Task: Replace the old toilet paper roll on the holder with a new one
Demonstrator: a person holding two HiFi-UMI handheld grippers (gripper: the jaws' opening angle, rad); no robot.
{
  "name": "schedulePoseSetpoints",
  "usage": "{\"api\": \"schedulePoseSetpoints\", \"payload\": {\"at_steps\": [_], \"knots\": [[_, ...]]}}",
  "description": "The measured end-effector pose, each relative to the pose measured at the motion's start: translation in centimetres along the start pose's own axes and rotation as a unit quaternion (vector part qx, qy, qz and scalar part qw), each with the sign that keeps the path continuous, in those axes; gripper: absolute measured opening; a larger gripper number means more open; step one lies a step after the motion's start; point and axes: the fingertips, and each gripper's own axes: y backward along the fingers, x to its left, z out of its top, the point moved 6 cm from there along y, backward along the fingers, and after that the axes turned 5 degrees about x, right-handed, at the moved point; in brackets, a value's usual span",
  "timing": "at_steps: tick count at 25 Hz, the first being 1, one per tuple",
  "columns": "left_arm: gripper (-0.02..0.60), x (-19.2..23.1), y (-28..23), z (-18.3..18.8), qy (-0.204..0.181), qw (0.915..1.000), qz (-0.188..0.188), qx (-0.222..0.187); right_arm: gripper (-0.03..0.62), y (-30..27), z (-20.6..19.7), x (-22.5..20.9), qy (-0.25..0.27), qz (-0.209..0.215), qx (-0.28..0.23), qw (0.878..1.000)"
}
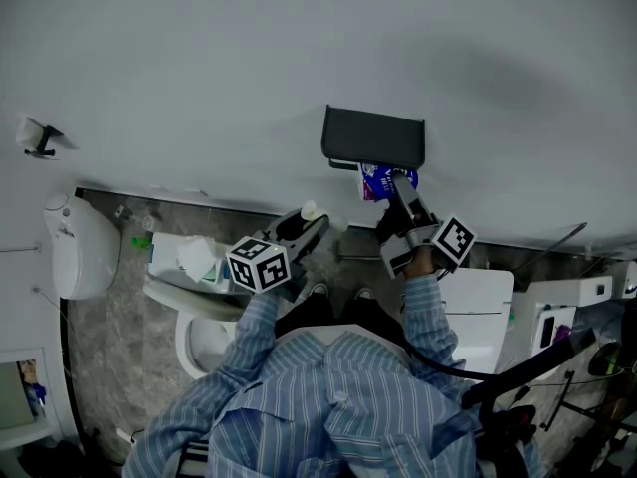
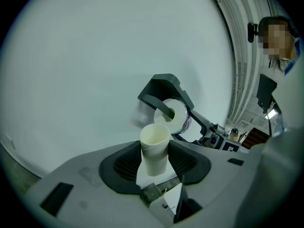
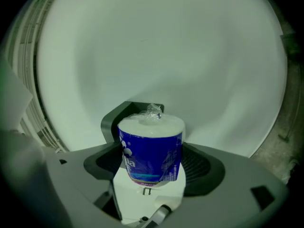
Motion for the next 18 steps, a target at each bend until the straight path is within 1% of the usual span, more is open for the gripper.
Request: {"api": "schedulePoseSetpoints", "payload": {"at_steps": [9,14,18], "knots": [[0.176,-1.0,-0.5,-0.1,0.001,1.0000,0.000,0.000,0.388,-0.7,-1.3,0.2,-0.004,0.001,0.043,0.999],[0.176,-1.2,-0.1,0.1,0.001,1.0000,0.006,-0.003,0.385,-0.7,-1.5,0.2,-0.018,0.004,0.048,0.999],[0.176,-1.1,0.3,0.1,0.001,1.0000,0.007,-0.002,0.385,-0.5,-1.4,0.1,-0.024,0.004,0.040,0.999]]}}
